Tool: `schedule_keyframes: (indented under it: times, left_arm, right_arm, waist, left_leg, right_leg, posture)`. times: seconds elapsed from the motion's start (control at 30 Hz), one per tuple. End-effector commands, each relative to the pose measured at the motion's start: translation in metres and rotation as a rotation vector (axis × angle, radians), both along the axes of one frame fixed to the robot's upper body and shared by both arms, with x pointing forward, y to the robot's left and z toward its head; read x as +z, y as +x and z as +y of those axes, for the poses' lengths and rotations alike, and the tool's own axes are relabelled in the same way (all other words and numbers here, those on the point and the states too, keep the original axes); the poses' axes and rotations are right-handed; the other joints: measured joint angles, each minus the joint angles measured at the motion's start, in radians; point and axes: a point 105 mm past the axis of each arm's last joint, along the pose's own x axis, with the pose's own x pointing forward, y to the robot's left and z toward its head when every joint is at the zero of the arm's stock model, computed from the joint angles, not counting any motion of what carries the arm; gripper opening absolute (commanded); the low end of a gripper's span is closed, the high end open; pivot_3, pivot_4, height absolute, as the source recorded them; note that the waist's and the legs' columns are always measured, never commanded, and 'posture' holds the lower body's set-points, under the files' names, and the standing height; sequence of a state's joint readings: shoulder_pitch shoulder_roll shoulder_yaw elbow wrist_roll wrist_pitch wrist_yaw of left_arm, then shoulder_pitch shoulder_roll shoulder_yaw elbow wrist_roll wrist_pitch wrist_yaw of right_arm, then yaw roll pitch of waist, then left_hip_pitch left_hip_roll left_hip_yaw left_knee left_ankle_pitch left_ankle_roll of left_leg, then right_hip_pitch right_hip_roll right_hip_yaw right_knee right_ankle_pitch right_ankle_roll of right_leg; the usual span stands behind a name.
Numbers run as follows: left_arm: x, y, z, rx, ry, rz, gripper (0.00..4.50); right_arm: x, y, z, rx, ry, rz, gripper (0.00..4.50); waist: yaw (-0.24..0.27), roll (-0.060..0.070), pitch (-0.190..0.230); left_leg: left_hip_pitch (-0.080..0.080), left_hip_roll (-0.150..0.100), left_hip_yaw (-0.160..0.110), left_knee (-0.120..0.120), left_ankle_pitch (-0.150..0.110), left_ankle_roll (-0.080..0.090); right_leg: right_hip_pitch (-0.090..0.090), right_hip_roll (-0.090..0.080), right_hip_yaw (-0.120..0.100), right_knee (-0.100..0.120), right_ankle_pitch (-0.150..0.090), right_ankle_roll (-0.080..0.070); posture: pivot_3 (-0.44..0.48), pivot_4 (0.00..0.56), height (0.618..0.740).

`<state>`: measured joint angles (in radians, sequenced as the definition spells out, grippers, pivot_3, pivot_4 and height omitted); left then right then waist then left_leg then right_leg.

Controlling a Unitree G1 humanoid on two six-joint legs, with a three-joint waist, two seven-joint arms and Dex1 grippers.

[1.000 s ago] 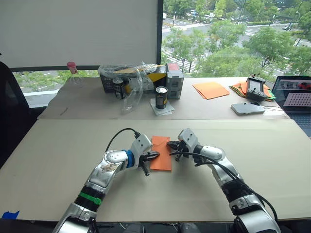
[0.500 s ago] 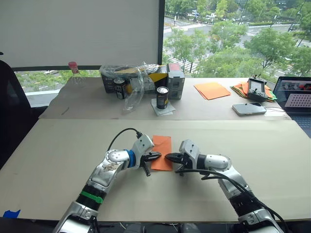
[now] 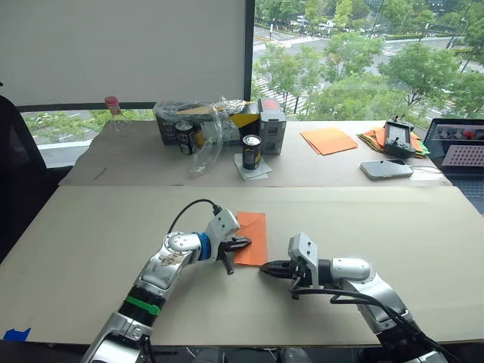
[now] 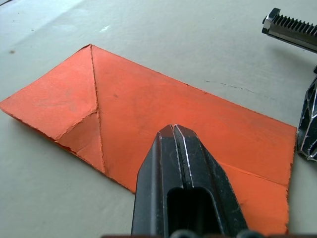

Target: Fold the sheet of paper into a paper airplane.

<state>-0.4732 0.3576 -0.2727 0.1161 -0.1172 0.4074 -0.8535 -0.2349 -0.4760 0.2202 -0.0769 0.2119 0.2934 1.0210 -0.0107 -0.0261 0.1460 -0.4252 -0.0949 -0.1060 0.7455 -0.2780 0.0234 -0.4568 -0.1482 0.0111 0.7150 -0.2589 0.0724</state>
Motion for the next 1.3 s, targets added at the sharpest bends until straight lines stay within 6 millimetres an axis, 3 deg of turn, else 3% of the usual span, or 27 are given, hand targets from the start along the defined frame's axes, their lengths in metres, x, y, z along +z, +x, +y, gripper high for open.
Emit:
schedule_keyframes:
  times: [0.03,0.13,0.23,0.4,0.5,0.7,1.03,1.3]
  left_arm:
    - [0.0,-0.002,0.0,-0.014,0.01,-0.011,0.0]
    - [0.0,-0.002,-0.001,-0.014,0.007,-0.013,0.0]
    - [0.001,-0.001,-0.001,-0.007,0.004,-0.017,0.0]
    - [0.001,-0.002,0.0,-0.002,0.003,-0.02,0.0]
    - [0.001,-0.002,0.001,0.007,0.002,-0.02,0.0]
    - [-0.001,-0.003,0.001,0.004,0.006,-0.015,0.0]
    - [-0.002,-0.003,0.0,0.009,0.002,-0.019,0.0]
    - [-0.002,-0.003,-0.001,0.013,-0.002,-0.017,0.0]
  right_arm:
    - [0.031,0.014,-0.003,-0.056,0.092,-0.074,0.02]
    - [0.053,0.023,-0.005,-0.085,0.167,-0.086,0.02]
    - [0.059,0.025,-0.003,-0.083,0.187,-0.082,0.02]
    - [0.048,0.036,-0.002,-0.108,0.117,-0.088,0.02]
    - [0.027,0.05,-0.006,-0.155,-0.02,-0.121,0.02]
    - [0.007,0.072,0.002,-0.176,-0.073,-0.089,0.02]
    - [0.02,0.129,-0.003,-0.335,-0.14,-0.188,0.02]
    - [0.03,0.141,0.005,-0.361,-0.093,-0.219,0.02]
  waist:
    - [0.0,0.0,0.0]
    - [-0.002,0.0,0.0]
    - [-0.001,0.0,0.0]
    - [-0.001,0.0,0.0]
    - [-0.001,0.0,0.0]
    - [-0.008,0.0,0.0]
    - [-0.006,0.0,0.0]
    - [-0.009,0.0,0.0]
  left_leg:
    - [0.0,0.0,0.0,0.0,0.0,0.0]
    - [-0.001,0.0,0.0,0.0,0.0,0.0]
    - [-0.001,0.0,0.0,0.0,0.0,0.0]
    - [-0.001,0.0,0.0,-0.002,0.0,0.0]
    - [-0.001,0.0,0.0,-0.002,0.0,0.0]
    - [0.0,0.0,0.0,-0.003,0.0,-0.001]
    - [0.0,0.0,0.0,-0.003,0.001,-0.001]
    - [0.001,0.0,0.0,-0.002,0.001,-0.001]
  right_leg:
    - [0.0,0.0,0.0,0.0,0.0,0.0]
    - [-0.001,0.0,0.0,0.0,0.0,0.0]
    - [-0.001,0.0,0.0,0.0,0.0,0.0]
    - [-0.001,0.0,0.0,-0.002,0.0,0.0]
    - [-0.001,0.0,0.0,-0.002,0.0,0.0]
    - [-0.001,0.0,0.0,-0.002,0.0,-0.001]
    - [-0.002,0.0,0.0,0.0,0.0,-0.001]
    - [-0.002,0.0,0.001,0.001,0.0,-0.001]
  posture:
    - [0.0,0.15,0.67]
    - [0.0,0.15,0.67]
    - [0.0,0.15,0.67]
    - [0.0,0.15,0.67]
    - [0.0,0.15,0.67]
    - [0.0,0.15,0.67]
    - [0.0,0.15,0.67]
    - [0.0,0.15,0.67]
